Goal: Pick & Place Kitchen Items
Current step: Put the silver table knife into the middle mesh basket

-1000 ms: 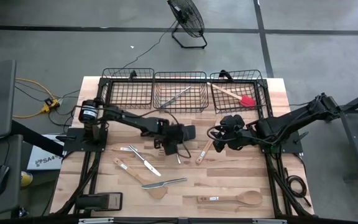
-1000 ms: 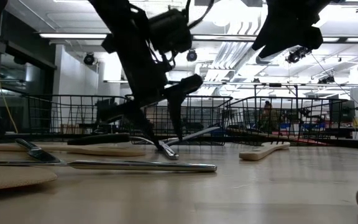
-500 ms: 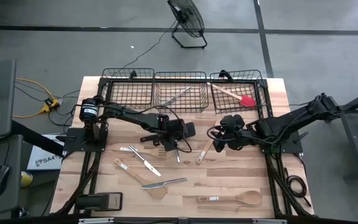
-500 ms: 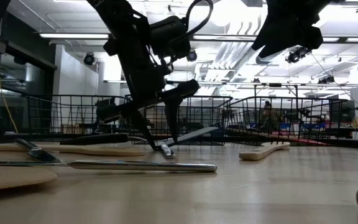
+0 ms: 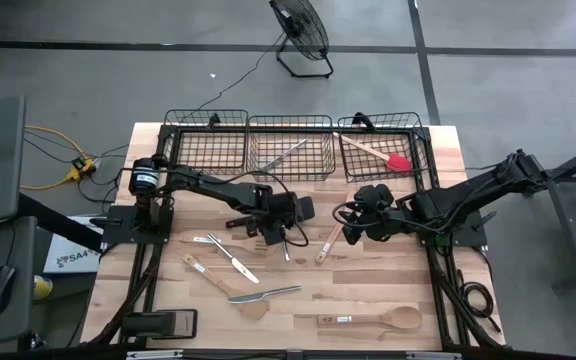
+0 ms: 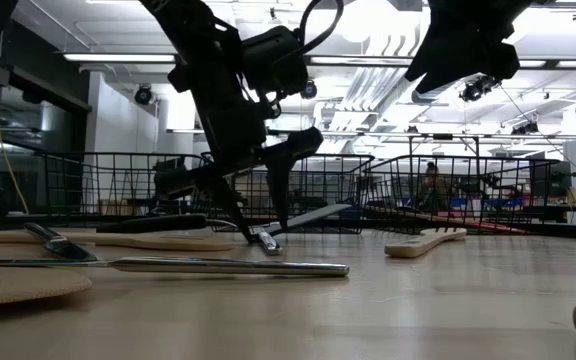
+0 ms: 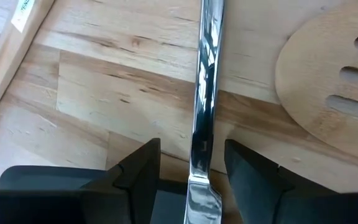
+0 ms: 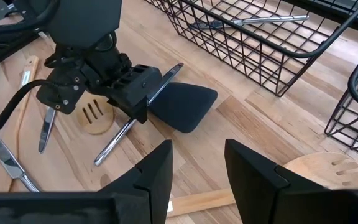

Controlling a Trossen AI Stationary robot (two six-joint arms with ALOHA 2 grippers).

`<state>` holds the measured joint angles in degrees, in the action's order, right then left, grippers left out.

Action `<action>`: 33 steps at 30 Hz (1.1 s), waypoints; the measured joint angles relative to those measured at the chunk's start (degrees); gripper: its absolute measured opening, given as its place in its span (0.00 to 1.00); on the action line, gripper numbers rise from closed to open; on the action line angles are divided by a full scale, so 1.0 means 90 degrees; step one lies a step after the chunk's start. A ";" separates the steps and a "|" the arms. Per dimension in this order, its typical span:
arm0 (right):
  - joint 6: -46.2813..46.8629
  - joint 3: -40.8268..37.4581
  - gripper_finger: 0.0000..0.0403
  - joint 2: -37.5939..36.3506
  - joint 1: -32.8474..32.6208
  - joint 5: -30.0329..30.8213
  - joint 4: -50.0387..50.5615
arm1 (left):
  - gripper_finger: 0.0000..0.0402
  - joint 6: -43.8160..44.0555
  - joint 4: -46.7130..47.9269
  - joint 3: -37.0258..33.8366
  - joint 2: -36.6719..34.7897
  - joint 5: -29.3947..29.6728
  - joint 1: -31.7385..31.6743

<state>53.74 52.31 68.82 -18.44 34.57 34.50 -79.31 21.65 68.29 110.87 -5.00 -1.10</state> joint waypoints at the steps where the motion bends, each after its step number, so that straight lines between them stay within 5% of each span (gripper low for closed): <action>1: 0.0000 0.0000 0.34 0.0000 0.0000 0.0000 -0.0002 | 0.44 0.0002 -0.0009 0.0000 0.0030 -0.0018 0.0000; 7: 0.0000 0.0000 0.34 0.0002 0.0000 -0.0002 -0.0002 | 0.42 0.0023 0.0047 0.0005 0.0137 -0.0081 -0.0002; 23: 0.0039 0.0000 0.34 0.0002 0.0000 -0.0002 -0.0002 | 0.15 0.0046 0.0169 -0.0010 0.0177 -0.0126 0.0002; 33: 0.0051 0.0000 0.34 0.0005 0.0000 -0.0010 -0.0002 | 0.12 0.0292 0.0294 -0.0015 0.0187 -0.0174 0.0000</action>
<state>54.19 52.31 68.86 -18.44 34.48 34.48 -76.68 24.29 68.16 112.55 -6.57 -1.10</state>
